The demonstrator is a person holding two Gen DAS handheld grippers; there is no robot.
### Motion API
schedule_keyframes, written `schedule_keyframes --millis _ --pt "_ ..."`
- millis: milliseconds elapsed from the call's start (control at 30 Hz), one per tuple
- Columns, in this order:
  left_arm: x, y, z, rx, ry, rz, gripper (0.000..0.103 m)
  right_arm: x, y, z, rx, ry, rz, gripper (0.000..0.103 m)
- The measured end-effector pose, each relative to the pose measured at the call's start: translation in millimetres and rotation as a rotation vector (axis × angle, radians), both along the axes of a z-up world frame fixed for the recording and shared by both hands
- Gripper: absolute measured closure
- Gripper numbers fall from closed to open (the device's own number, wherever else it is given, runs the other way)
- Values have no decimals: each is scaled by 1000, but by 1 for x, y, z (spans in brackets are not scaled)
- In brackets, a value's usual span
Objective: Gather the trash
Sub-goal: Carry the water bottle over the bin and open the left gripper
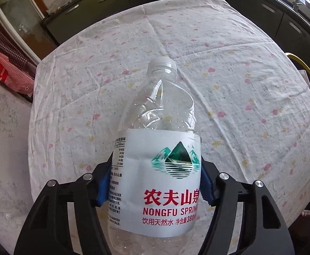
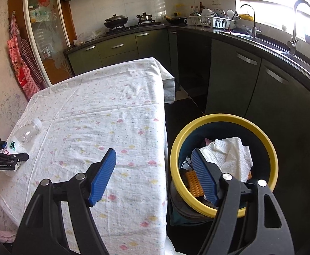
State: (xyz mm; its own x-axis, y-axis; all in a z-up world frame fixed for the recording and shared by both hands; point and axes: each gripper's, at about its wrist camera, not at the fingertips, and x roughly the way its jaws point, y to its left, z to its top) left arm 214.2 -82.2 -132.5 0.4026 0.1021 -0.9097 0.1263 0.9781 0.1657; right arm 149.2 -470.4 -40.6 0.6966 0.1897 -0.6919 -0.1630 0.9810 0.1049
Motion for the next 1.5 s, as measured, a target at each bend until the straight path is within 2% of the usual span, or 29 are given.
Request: schedule_keyframes --millis 233,500,667,833,1033,1167,1400,1500 --pt "-11 -14 25 -31 -60 -55 38 -3 -8 1 5 -2 -18 34" --pt "-23 -57 63 -59 -134 -172 38 -14 -26 1 29 -13 -52 34" --pt "-29 -109 81 -88 -163 -314 38 -32 -54 13 34 -57 -124 34" --pt "-22 -184 86 -141 -132 -493 38 -60 -104 24 17 -100 -272 33" --pt "5 -293 76 -200 -72 -668 38 -82 -157 13 38 -80 -394 32" --pt "32 -352 55 -202 -20 -715 38 -88 -176 2 52 -56 -421 32" --pt "87 -430 6 -161 15 -702 36 -85 -191 -7 80 -37 -429 32" --pt "102 -445 -17 -128 58 -673 21 -82 -188 -9 91 -31 -416 32"
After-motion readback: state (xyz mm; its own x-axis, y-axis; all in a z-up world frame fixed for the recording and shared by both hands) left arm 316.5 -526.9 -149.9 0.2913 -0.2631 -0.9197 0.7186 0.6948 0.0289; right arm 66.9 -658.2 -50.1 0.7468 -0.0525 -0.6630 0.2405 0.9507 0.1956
